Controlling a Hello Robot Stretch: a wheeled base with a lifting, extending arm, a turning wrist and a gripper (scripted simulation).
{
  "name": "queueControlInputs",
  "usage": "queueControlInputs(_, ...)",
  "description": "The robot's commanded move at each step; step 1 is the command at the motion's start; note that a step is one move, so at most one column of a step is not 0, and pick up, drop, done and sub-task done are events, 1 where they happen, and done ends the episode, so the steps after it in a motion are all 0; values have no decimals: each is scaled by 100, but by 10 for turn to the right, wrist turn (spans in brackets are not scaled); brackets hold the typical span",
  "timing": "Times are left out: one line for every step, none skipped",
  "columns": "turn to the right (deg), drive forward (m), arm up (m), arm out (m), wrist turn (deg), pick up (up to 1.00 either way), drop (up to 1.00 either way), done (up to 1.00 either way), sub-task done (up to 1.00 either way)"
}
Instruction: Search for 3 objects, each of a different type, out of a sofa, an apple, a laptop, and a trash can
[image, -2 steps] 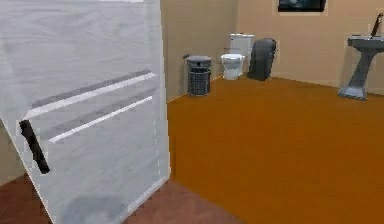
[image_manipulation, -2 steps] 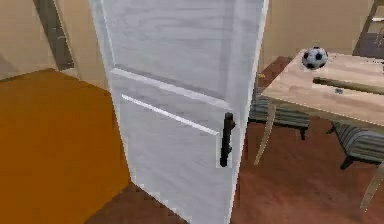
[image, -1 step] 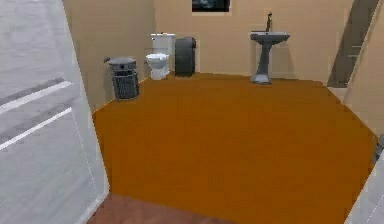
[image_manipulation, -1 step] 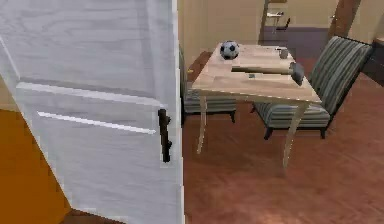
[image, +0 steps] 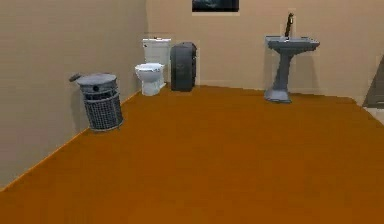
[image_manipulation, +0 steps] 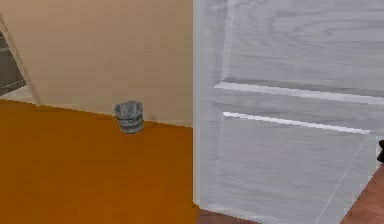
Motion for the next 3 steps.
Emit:
queueControlInputs(0, 25, 0, 0, 0, 0, 0, 0, 0)
queueControlInputs(-150, 0, 0, 0, 0, 0, 0, 0, 0)
queueControlInputs(0, 100, 0, 0, 0, 0, 0, 0, 0)
